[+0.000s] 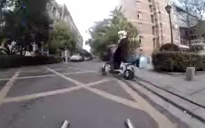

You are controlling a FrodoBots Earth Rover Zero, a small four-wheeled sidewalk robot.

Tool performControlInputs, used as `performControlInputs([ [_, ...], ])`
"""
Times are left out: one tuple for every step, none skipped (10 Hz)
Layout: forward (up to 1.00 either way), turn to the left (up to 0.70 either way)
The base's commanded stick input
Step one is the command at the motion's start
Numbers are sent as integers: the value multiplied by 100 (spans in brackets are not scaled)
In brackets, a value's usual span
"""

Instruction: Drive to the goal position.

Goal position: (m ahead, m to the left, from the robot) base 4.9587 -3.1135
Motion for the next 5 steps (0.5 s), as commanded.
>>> performControlInputs([
  [70, 0],
  [70, -3],
  [70, -10],
  [70, -14],
  [70, -14],
])
